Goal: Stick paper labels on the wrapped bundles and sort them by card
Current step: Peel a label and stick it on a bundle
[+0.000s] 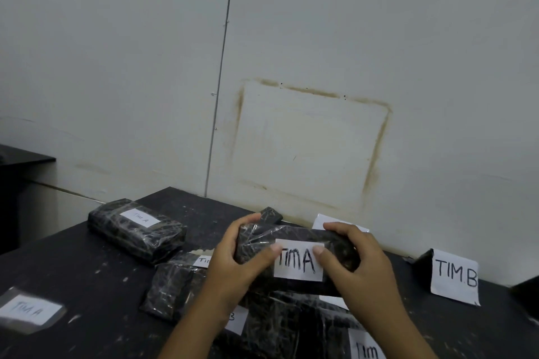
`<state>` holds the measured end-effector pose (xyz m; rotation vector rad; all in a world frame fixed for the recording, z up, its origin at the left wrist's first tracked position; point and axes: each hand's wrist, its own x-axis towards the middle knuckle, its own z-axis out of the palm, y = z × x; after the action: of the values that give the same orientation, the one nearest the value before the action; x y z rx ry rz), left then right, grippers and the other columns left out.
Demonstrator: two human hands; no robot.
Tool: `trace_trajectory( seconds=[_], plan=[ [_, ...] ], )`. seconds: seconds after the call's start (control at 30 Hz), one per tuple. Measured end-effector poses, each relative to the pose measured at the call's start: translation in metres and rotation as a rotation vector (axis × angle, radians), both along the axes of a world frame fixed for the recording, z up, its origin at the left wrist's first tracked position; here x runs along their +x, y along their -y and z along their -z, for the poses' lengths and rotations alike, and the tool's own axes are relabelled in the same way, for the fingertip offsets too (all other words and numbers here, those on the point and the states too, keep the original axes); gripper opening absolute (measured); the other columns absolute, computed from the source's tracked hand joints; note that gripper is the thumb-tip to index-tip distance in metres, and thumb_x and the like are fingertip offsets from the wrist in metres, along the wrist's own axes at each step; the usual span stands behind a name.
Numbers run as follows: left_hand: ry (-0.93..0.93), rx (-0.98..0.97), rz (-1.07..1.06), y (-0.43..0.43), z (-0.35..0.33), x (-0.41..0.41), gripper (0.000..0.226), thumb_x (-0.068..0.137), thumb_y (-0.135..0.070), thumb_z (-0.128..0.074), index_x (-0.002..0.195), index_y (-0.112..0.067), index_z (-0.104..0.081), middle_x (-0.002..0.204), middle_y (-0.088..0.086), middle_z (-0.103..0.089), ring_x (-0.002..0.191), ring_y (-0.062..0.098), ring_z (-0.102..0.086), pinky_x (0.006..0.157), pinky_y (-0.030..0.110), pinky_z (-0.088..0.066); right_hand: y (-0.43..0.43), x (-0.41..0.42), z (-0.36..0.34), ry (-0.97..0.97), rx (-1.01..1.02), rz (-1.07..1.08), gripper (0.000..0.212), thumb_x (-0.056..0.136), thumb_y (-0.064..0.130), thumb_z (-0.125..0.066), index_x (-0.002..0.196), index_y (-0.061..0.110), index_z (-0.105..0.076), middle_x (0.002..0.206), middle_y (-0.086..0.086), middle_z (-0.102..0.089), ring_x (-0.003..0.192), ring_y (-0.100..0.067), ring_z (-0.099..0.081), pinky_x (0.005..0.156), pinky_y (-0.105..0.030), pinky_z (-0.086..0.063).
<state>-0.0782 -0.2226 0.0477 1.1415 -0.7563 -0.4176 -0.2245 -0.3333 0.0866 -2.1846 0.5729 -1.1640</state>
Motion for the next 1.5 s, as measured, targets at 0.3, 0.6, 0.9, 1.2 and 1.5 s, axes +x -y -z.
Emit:
trace_trajectory(
  seconds=[0.3,0.6,0.9,1.2,1.5],
  plan=[
    [0.052,0.007,-0.142,0.005,0.006,0.005,0.042,0.073,-0.015,-0.08,0.105,-0.039,-0.067,0.11,0.0,-0.07,0.103,0.018,-0.066,0.087,0.043,-0.056,0.002,0.009,0.011,0.123,0.089,0.054,0.028,0.081,0.006,-0.064,0.089,0.032,-0.069,0.097,0.003,-0.063,0.086,0.001,-0.057,0.069,-0.013,-0.046],
    [-0.043,0.055,0.072,-0.008,0.0,0.018,0.049,0.083,-0.004,-0.066,0.122,-0.032,-0.058,0.107,0.003,-0.072,0.095,0.017,-0.07,0.073,0.025,-0.056,-0.005,0.005,0.0,-0.023,0.086,-0.043,0.034,0.086,0.011,-0.06,0.106,0.039,-0.06,0.104,0.003,-0.057,0.086,0.007,-0.054,0.067,-0.002,-0.042],
    [-0.015,0.124,0.223,-0.017,0.0,0.029,0.089,0.051,-0.012,-0.08,0.131,-0.036,-0.049,0.121,0.004,-0.065,0.1,0.022,-0.069,0.077,0.039,-0.058,0.0,-0.015,-0.007,-0.286,0.175,-0.206,0.061,0.083,0.005,-0.061,0.127,0.043,-0.043,0.119,0.011,-0.05,0.105,-0.001,-0.053,0.085,-0.018,-0.046],
    [-0.138,0.039,0.098,-0.029,-0.011,0.039,0.066,0.078,0.015,-0.049,0.124,-0.031,-0.06,0.113,0.009,-0.067,0.087,0.024,-0.061,0.074,0.035,-0.049,-0.022,-0.01,-0.001,-0.244,0.165,-0.209,0.068,0.084,-0.001,-0.054,0.126,0.049,-0.038,0.118,0.011,-0.051,0.1,-0.011,-0.056,0.087,-0.033,-0.052],
    [-0.238,0.083,-0.216,-0.079,-0.003,0.07,0.043,0.083,0.013,-0.058,0.118,-0.013,-0.057,0.109,0.008,-0.063,0.094,0.023,-0.063,0.065,0.029,-0.059,-0.069,0.043,0.017,-0.099,0.238,-0.048,0.052,0.078,0.009,-0.071,0.113,0.033,-0.041,0.118,0.002,-0.044,0.076,-0.008,-0.062,0.052,-0.014,-0.051]
  ],
)
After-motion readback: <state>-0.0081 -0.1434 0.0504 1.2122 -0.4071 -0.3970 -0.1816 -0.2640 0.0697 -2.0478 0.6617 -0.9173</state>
